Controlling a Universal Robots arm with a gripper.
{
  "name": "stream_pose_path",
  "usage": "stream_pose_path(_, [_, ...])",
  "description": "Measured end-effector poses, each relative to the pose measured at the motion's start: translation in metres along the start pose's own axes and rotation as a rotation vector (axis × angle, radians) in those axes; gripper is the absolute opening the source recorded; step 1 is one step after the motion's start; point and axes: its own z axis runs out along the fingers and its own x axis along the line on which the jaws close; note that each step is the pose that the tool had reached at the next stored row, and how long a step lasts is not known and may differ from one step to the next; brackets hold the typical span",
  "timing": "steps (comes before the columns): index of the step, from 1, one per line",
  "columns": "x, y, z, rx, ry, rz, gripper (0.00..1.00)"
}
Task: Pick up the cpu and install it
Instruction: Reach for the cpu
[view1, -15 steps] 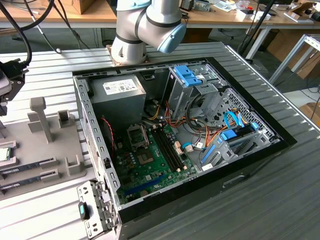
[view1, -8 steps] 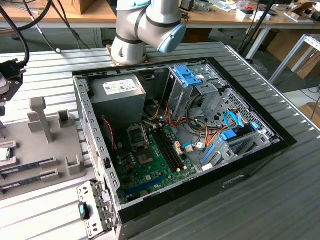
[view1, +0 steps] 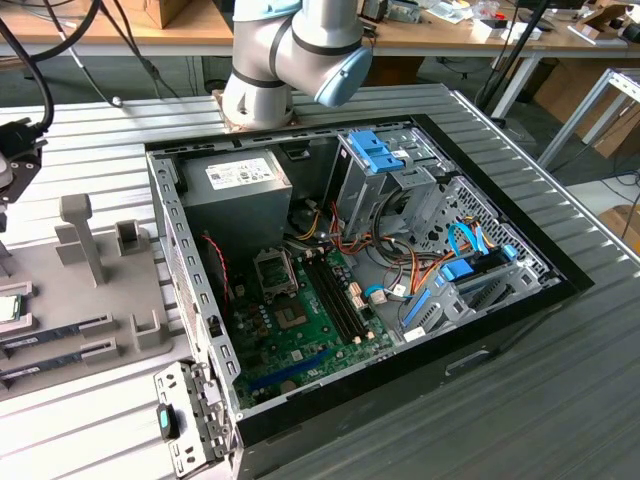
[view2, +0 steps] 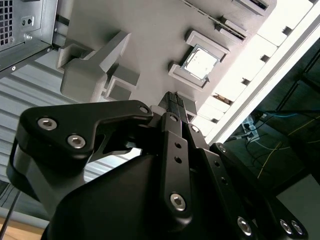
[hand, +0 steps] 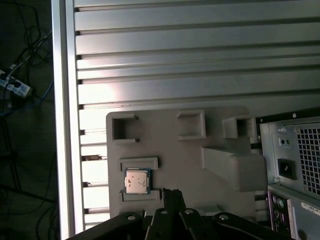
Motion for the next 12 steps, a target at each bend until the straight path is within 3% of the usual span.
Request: stream_pose_path(12, [0.003,0.0003,0.0042,0.0001,0.0001,0.0,0.11])
